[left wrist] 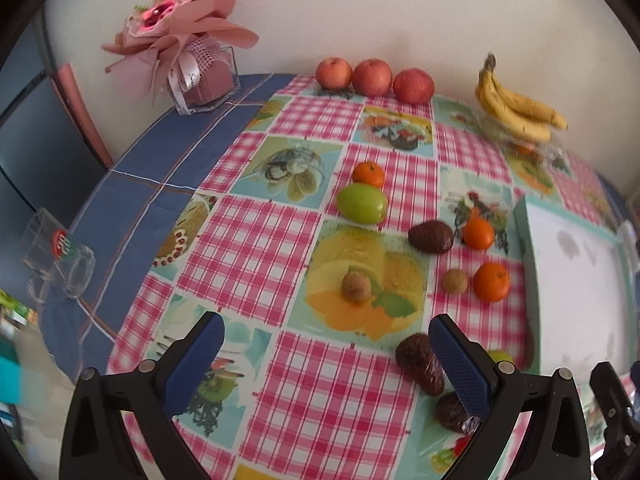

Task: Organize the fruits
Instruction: 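Grasp the green pear with the right tool while the left tool grasps the brown avocado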

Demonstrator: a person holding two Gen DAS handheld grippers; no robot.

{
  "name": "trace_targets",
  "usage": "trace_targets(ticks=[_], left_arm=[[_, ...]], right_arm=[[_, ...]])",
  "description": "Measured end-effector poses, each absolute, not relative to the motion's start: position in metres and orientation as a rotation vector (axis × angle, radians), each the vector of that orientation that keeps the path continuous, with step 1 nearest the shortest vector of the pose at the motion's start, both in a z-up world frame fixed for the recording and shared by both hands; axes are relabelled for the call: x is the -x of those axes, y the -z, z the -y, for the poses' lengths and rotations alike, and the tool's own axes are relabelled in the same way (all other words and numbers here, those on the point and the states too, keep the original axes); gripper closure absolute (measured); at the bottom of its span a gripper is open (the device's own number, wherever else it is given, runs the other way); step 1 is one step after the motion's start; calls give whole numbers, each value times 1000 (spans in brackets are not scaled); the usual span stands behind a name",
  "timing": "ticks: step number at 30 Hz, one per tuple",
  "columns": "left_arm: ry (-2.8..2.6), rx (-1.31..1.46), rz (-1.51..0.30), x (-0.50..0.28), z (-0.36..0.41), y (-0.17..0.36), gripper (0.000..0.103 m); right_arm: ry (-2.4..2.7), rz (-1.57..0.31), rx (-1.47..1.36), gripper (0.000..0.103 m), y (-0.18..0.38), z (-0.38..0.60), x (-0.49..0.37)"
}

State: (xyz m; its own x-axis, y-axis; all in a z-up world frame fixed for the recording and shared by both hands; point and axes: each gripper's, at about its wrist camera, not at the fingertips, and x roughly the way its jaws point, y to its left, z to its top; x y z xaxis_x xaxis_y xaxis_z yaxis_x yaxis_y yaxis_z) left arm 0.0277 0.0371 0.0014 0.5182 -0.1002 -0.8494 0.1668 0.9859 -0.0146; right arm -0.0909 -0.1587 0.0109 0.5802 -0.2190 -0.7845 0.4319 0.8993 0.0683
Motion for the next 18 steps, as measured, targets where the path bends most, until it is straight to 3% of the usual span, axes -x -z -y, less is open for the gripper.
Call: trace_targets(ticks=[18], left_arm=[[241, 5, -1042, -35, -31, 1, 0]], right_arm=[[363, -877, -310, 0, -7, 158, 70]])
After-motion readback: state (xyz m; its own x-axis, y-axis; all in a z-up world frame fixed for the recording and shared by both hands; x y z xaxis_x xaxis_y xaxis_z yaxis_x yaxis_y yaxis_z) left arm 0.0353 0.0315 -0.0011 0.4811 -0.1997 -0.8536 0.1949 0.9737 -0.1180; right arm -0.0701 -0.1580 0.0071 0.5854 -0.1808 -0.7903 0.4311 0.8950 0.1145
